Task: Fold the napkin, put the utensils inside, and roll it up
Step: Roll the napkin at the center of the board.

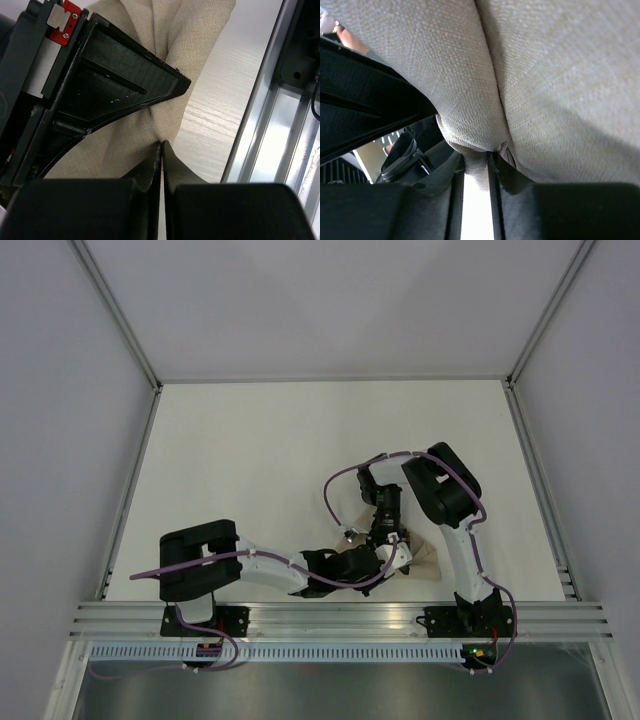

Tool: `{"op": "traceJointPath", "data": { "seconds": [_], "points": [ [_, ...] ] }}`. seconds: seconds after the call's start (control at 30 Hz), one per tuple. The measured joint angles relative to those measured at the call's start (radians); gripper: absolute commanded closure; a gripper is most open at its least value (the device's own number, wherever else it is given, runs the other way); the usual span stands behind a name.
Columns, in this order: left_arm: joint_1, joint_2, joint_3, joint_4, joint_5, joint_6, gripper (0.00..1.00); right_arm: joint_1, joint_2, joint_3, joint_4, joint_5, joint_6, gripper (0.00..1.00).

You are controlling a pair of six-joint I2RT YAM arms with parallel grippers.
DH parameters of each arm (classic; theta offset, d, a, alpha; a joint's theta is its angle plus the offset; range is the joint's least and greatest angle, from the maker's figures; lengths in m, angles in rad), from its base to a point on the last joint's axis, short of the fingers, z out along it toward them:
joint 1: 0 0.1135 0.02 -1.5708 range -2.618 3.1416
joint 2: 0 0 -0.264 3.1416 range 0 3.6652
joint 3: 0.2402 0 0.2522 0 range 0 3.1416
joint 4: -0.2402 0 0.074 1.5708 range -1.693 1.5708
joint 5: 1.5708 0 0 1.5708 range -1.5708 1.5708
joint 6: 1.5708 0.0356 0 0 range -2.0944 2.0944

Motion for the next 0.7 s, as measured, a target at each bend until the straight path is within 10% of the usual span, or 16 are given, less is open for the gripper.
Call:
{"op": "traceJointPath", "data": {
  "seconds": [0.7],
  "points": [
    [0.006,0.013,-0.127,0.185,-0.003,-0.116,0.98,-0.206,-0.351,-0.039,0.424,-0.064,0.026,0.55]
  ]
}}
